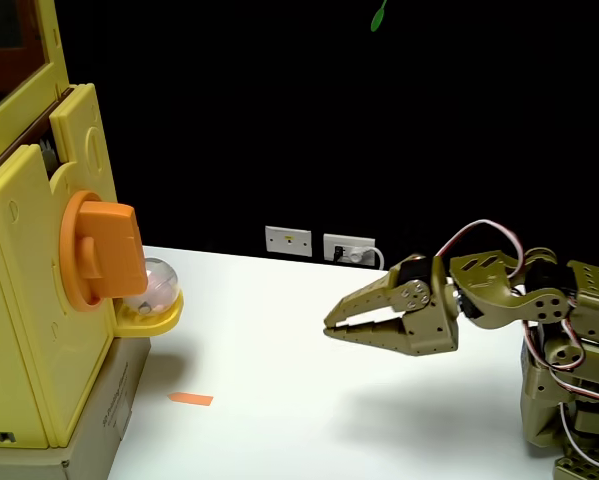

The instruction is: Turn the button of vending machine.

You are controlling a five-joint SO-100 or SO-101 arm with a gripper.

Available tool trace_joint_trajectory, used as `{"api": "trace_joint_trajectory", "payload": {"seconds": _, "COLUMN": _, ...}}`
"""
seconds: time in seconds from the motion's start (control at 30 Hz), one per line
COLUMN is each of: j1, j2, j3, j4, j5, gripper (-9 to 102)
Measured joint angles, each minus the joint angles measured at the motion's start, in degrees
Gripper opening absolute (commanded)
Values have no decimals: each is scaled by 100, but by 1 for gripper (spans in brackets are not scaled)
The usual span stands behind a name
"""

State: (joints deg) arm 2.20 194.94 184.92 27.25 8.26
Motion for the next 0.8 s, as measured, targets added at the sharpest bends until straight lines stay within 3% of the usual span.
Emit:
{"api": "trace_joint_trajectory", "payload": {"seconds": 0.37, "j1": -114, "j2": 0, "j3": 0, "j4": 1529, "j5": 105, "gripper": 1}}
{"api": "trace_joint_trajectory", "payload": {"seconds": 0.6, "j1": -114, "j2": 0, "j3": 0, "j4": 3041, "j5": 703, "gripper": -1}}
{"api": "trace_joint_trajectory", "payload": {"seconds": 0.8, "j1": -396, "j2": 0, "j3": 0, "j4": 3305, "j5": 519, "gripper": -1}}
